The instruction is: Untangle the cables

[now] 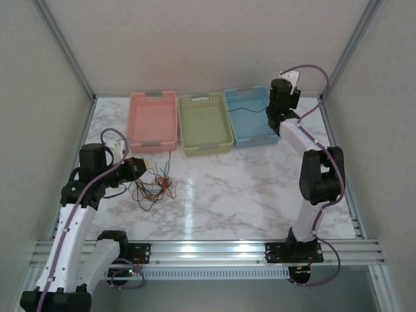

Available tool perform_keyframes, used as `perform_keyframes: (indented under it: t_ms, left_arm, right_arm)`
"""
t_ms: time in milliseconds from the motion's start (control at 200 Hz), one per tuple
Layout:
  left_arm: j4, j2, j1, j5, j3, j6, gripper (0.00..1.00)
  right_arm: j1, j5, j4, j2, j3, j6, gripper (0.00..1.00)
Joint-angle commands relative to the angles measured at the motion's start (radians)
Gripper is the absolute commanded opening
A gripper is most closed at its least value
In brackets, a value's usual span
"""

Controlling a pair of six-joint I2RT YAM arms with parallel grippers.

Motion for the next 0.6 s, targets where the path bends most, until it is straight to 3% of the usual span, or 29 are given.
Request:
perform_keyframes:
  t_ms: [0,365,596]
  left_arm:
    - [0.006,0.0,-0.006,0.004,-0.011,0.017,0.0]
    - [0.006,-0.002,-0.006,0.004,-0.011,0.017,0.0]
    - [0.005,-0.002,-0.007,0.004,-0.011,0.017,0.0]
  right_arm:
    - [0.022,-0.098,-0.007,-0.032,-0.024,0.037,0.0]
    - [0.041,-0.262,-0.134,0.051,0.033,0.047,0.0]
    - [0.034,-0.063,-0.225,0.092,0.073,0.025,0.0]
